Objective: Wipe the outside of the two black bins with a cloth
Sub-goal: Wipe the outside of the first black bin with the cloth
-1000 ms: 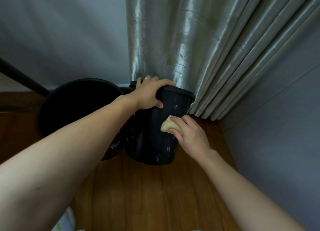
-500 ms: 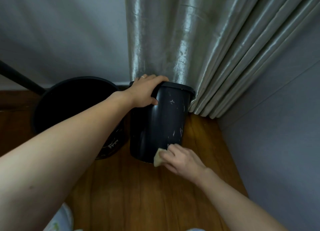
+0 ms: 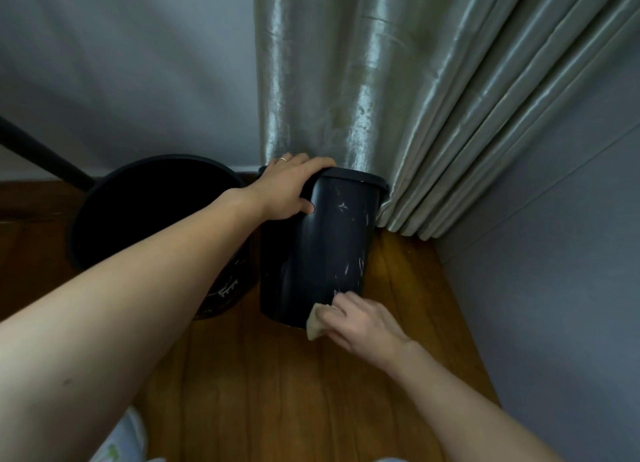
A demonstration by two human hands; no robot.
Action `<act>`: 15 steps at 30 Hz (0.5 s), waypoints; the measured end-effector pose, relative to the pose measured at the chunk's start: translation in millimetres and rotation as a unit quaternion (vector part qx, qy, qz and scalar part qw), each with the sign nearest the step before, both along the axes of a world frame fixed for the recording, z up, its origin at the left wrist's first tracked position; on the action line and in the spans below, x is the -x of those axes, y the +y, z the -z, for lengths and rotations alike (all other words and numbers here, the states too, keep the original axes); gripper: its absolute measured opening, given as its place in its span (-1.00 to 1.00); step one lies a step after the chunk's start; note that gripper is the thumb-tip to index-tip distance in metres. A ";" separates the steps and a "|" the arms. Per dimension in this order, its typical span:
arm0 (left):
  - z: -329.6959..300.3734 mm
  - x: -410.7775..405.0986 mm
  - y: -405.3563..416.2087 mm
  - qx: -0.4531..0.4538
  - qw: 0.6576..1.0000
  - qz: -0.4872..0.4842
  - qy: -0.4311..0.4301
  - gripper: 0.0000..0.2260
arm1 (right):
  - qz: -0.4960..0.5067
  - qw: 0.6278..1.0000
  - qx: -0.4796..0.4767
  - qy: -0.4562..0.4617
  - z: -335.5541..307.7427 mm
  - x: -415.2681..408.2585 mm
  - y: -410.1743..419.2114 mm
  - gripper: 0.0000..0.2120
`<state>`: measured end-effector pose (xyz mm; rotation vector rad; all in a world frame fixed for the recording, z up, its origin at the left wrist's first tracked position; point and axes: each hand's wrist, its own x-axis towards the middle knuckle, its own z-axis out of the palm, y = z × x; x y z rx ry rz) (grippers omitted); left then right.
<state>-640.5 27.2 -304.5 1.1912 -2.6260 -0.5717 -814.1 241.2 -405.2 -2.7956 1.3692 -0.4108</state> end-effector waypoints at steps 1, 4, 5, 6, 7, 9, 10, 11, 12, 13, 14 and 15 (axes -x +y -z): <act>0.4 -0.7 -0.1 0.000 1.000 -0.001 0.000 -0.25 | 0.012 1.000 0.011 -0.005 -3.0 -1.4 -4.4 -0.84; 2.5 -0.4 -0.9 0.005 1.000 -0.002 0.001 -0.24 | 0.124 0.991 0.044 -0.035 -16.7 -7.2 -23.3 -0.78; 2.8 0.2 -0.4 0.008 1.000 -0.003 0.000 -0.23 | 0.155 0.986 0.045 -0.047 -19.4 -8.4 -27.2 -0.76; 2.8 0.5 -0.2 0.011 1.000 -0.004 -0.001 -0.23 | 0.167 0.983 0.042 -0.056 -19.9 -9.5 -27.8 -0.76; 2.7 0.5 -0.5 0.011 1.000 -0.003 -0.001 -0.23 | 0.159 0.985 0.035 -0.059 -17.7 -10.0 -24.9 -0.76; 2.6 0.2 -1.0 0.009 1.000 0.000 0.001 -0.24 | 0.094 0.995 0.015 -0.041 -7.9 -8.4 -11.9 -0.79; 2.2 -0.4 -1.1 0.007 1.000 0.002 0.002 -0.25 | 0.056 0.998 0.003 -0.027 -2.5 -6.3 -4.7 -0.80; 1.9 -0.6 -1.0 0.004 1.000 0.003 0.003 -0.25 | 0.028 0.999 -0.009 -0.017 1.6 -3.6 0.8 -0.81; 2.1 -0.9 -1.8 0.003 1.000 0.004 0.004 -0.25 | 0.015 1.000 -0.016 -0.012 3.6 -1.3 3.3 -0.82; 2.5 -1.0 -2.2 0.004 1.000 0.004 0.004 -0.25 | 0.012 1.000 -0.017 -0.013 4.0 0.6 3.0 -0.82; 2.9 -1.1 -2.2 0.005 1.000 0.003 0.004 -0.25 | 0.015 1.000 -0.013 -0.018 2.5 1.6 0.3 -0.81; 3.4 -1.4 -2.4 0.005 1.000 0.002 0.003 -0.25 | 0.025 0.999 -0.008 -0.025 -0.4 2.1 -4.7 -0.80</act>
